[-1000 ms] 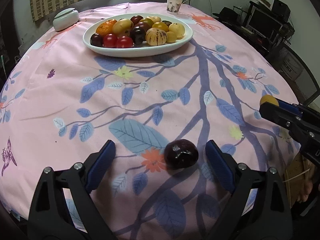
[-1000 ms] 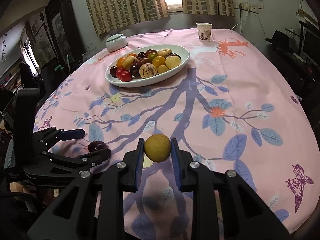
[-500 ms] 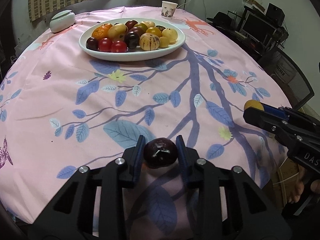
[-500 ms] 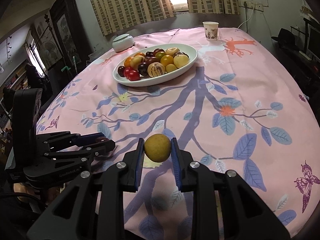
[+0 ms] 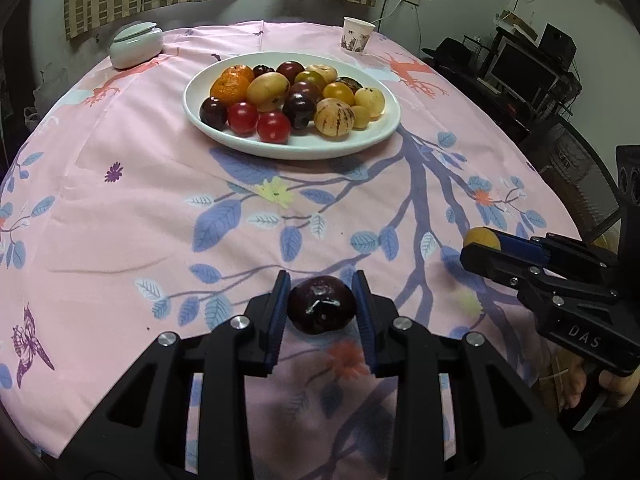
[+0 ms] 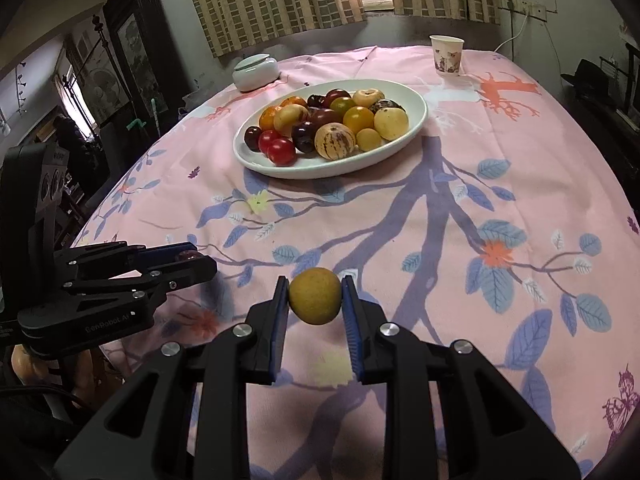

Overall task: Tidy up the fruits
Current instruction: 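Carry the yellow-brown fruit and dark plum onto the white plate and open both grippers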

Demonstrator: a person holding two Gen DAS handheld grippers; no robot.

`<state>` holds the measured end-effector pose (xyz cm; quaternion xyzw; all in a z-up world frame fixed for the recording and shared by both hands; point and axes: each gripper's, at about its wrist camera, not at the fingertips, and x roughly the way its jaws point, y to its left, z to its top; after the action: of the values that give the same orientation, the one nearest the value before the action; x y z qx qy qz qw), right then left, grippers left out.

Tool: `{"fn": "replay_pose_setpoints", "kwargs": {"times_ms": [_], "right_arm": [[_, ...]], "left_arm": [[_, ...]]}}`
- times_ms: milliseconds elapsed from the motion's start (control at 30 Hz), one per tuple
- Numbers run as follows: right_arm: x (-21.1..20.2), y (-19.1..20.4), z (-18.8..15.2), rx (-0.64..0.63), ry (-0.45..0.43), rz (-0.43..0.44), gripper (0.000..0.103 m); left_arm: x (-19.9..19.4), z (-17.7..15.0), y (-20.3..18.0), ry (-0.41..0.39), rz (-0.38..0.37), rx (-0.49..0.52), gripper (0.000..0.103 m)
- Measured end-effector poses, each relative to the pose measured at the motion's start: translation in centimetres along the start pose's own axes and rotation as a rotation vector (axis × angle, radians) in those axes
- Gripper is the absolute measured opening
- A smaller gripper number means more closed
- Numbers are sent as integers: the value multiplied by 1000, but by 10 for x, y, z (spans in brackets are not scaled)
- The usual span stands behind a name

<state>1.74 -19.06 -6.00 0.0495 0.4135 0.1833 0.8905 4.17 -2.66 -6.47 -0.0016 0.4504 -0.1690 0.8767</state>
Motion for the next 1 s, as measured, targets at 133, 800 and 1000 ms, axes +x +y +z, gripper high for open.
{"fn": "replay_pose_setpoints", "kwargs": {"times_ms": [133, 800, 1000], "right_arm": [[14, 7, 27, -37, -2, 12, 27], [132, -32, 186, -132, 25, -120, 26], [140, -36, 188, -144, 24, -158, 26]], "left_arm": [[0, 24, 12, -11, 7, 6, 32], [124, 225, 57, 74, 11, -116, 33], [136, 230, 58, 83, 27, -111, 33]]}}
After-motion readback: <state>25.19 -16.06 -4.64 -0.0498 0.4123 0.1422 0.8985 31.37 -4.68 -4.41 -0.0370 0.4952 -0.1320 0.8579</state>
